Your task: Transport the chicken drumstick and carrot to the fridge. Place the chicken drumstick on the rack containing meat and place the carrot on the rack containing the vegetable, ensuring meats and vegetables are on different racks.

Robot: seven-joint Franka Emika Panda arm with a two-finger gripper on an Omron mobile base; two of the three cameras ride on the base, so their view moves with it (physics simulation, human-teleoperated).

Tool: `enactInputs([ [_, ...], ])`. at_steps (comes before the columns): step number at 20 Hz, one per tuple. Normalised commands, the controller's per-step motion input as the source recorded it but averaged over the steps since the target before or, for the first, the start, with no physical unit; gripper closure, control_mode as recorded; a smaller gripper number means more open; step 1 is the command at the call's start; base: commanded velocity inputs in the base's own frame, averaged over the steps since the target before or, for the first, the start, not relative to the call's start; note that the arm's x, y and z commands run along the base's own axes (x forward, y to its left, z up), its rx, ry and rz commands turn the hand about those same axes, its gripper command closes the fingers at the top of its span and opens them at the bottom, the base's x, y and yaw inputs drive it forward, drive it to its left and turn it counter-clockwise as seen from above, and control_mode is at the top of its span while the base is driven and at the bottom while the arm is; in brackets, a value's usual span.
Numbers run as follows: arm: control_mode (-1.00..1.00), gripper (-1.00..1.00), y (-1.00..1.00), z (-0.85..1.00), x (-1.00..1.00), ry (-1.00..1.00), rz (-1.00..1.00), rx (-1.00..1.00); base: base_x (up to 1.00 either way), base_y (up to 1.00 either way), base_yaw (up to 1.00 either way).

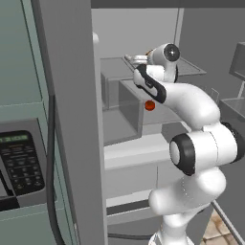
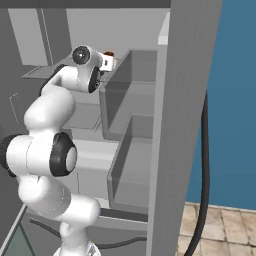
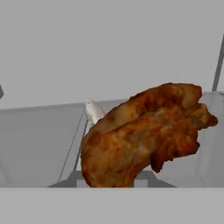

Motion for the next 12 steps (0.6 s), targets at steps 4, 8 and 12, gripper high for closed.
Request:
enactInputs([
  [4,-1.00,1.00,-0.14,-0.33,0.88,0.00,0.00,0.00,0.00,0.00,0.00],
  [8,-1.00,1.00,-0.19,-0.38,0.83,0.00,0.00,0.00,0.00,0.00,0.00],
  [12,-1.00,1.00,-0.24,-0.44,0.71,0.01,0.00,-0.01,0.00,0.00,0.00],
])
